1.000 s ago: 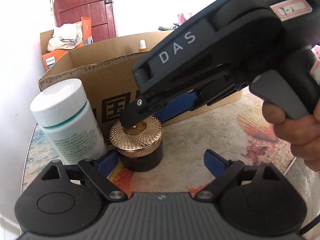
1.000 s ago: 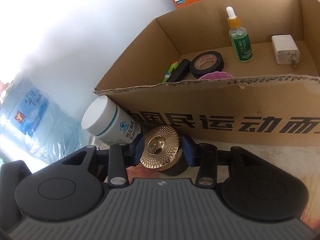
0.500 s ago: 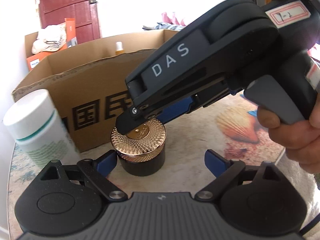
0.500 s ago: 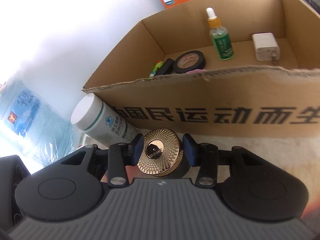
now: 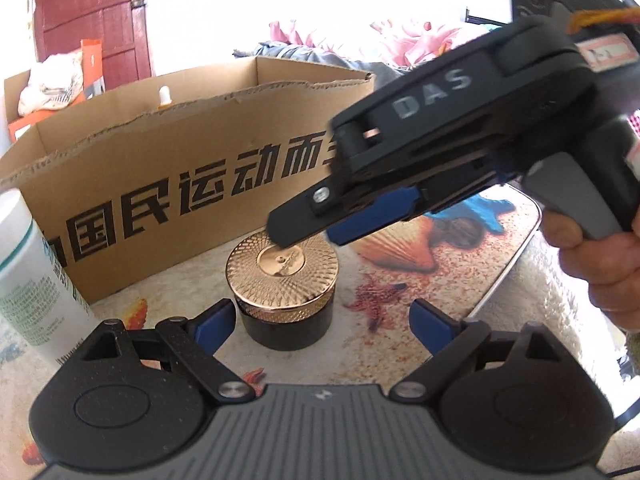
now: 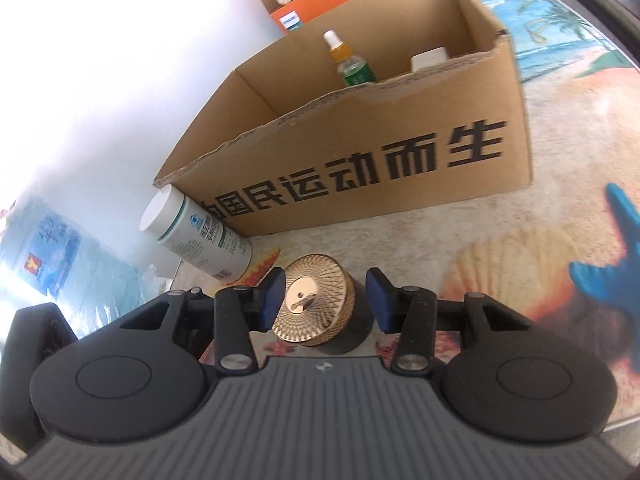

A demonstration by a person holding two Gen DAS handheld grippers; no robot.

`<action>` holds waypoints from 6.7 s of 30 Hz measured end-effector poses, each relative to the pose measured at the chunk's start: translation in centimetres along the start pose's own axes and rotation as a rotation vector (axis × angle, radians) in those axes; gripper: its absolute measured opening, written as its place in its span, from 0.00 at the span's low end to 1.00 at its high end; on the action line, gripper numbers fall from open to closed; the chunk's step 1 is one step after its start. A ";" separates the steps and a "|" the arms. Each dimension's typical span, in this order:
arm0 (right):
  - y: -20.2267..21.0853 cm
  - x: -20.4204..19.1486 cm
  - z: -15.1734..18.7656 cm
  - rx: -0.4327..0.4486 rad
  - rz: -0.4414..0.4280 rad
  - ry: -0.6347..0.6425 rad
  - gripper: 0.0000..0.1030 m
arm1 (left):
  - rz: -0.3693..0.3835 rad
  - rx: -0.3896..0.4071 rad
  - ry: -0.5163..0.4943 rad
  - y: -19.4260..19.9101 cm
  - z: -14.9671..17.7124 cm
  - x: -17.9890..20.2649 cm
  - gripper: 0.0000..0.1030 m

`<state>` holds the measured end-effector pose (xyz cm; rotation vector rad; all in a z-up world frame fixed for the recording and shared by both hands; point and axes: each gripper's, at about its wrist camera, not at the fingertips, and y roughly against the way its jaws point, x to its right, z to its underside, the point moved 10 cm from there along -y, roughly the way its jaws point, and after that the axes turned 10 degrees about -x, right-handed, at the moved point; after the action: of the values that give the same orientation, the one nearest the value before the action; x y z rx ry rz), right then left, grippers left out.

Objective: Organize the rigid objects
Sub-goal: 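Lift the gold-lidded jar with the right tool, then lower the gold-lidded jar into the box and open the right tool, then reach the right tool to the white-capped bottle and close on it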

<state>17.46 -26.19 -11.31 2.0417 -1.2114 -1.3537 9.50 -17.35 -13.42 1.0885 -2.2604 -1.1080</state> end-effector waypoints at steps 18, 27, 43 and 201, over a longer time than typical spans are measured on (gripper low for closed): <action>1.0 1.1 0.7 0.023 0.041 -0.027 0.52 | -0.012 -0.078 0.060 -1.0 0.7 -1.5 1.00; 1.2 0.6 0.5 0.039 0.042 -0.023 0.53 | 0.011 -0.092 0.077 -1.2 0.4 -1.9 1.00; -0.8 0.2 0.5 0.002 0.029 -0.052 0.43 | 0.004 -0.060 0.029 -0.7 -1.1 -0.8 0.81; 1.2 -13.1 -5.7 0.011 -0.179 0.130 0.48 | -0.083 0.246 0.365 15.1 -2.4 -13.5 1.00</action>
<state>20.00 -16.66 -0.87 2.2528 -1.0033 -1.2706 12.23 -2.16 -0.17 1.3660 -2.1067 -0.6051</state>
